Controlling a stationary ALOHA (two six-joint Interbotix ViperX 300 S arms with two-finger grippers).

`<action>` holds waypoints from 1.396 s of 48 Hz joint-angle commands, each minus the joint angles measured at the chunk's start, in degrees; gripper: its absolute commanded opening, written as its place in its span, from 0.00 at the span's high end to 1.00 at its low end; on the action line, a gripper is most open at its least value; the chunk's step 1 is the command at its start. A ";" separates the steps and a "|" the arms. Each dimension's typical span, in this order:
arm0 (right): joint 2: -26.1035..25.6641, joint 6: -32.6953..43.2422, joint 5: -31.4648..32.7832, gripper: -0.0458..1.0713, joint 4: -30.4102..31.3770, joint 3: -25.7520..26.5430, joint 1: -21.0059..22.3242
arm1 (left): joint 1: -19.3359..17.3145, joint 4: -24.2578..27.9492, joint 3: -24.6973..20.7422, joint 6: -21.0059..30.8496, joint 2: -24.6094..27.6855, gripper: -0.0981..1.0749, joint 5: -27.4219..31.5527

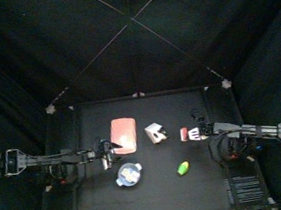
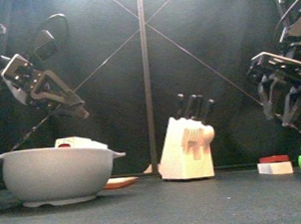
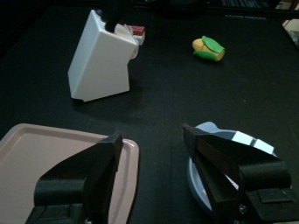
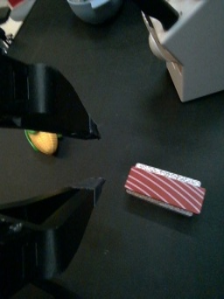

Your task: Grab salmon sushi

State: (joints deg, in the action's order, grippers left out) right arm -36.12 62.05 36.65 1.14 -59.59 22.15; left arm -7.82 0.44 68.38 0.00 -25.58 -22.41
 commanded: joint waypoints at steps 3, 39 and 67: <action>2.46 -0.09 -1.93 0.16 2.72 1.76 0.53 | -0.18 -0.62 -0.44 0.00 -0.09 0.14 -0.53; 18.11 -0.09 -7.29 0.13 8.17 4.57 4.31 | -1.14 -0.62 0.18 -0.09 -0.09 0.14 -0.53; 25.22 -0.09 -6.86 0.14 9.49 5.98 6.06 | -1.67 -0.62 0.44 -0.09 -0.18 0.14 -0.53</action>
State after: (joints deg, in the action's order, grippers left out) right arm -10.46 62.05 29.97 10.55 -54.84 27.86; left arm -9.32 -0.09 69.43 -0.09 -25.58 -22.41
